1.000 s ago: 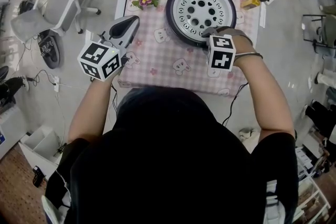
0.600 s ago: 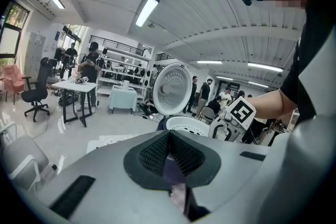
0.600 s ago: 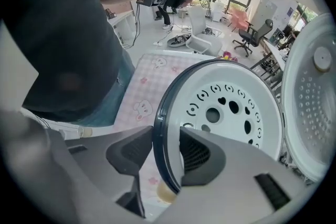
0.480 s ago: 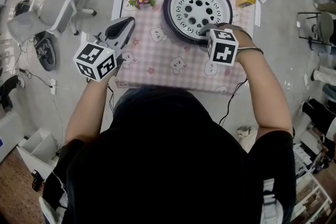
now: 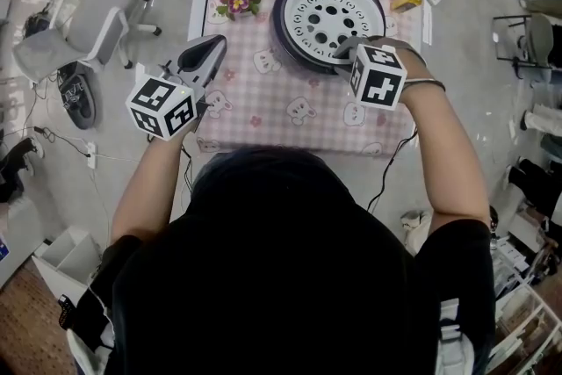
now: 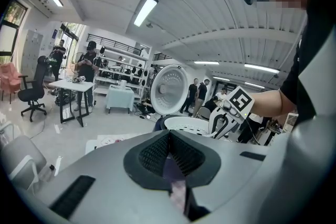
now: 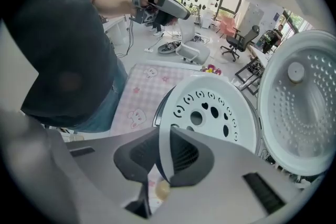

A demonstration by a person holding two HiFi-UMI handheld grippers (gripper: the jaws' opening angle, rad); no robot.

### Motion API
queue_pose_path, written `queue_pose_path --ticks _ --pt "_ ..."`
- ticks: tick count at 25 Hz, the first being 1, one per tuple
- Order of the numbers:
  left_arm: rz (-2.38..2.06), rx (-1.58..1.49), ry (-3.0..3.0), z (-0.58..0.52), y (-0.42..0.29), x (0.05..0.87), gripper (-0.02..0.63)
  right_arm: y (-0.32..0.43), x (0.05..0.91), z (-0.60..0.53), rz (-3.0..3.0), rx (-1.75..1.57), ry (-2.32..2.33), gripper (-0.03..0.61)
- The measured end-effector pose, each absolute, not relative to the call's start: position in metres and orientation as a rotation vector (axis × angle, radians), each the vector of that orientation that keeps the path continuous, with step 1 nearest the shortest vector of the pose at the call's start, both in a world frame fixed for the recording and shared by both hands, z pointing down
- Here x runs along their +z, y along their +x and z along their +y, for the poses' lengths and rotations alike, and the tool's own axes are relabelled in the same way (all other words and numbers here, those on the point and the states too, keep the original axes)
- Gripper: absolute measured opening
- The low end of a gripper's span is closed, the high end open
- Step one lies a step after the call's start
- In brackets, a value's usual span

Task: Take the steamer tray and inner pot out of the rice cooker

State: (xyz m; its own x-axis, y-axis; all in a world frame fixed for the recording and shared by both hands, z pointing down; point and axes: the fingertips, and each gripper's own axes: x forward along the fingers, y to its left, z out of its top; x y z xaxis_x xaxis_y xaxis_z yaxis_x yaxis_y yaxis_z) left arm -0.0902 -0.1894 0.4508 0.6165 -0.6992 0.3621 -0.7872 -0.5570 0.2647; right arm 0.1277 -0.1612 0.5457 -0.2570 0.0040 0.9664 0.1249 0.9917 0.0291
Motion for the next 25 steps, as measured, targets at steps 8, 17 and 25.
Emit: queue_pose_path --ticks 8,17,25 --pt "-1.161 0.299 2.462 -0.186 -0.093 0.447 0.023 0.125 0.544 -0.159 -1.801 -0.187 -0.021 0.035" --pt "-1.137 0.317 2.491 -0.182 -0.097 0.439 0.023 0.13 0.54 -0.16 -1.794 -0.242 0.089 0.034" --pt "-1.098 0.331 2.532 -0.179 -0.098 0.433 0.023 0.129 0.525 -0.165 -1.793 -0.26 0.168 0.034"
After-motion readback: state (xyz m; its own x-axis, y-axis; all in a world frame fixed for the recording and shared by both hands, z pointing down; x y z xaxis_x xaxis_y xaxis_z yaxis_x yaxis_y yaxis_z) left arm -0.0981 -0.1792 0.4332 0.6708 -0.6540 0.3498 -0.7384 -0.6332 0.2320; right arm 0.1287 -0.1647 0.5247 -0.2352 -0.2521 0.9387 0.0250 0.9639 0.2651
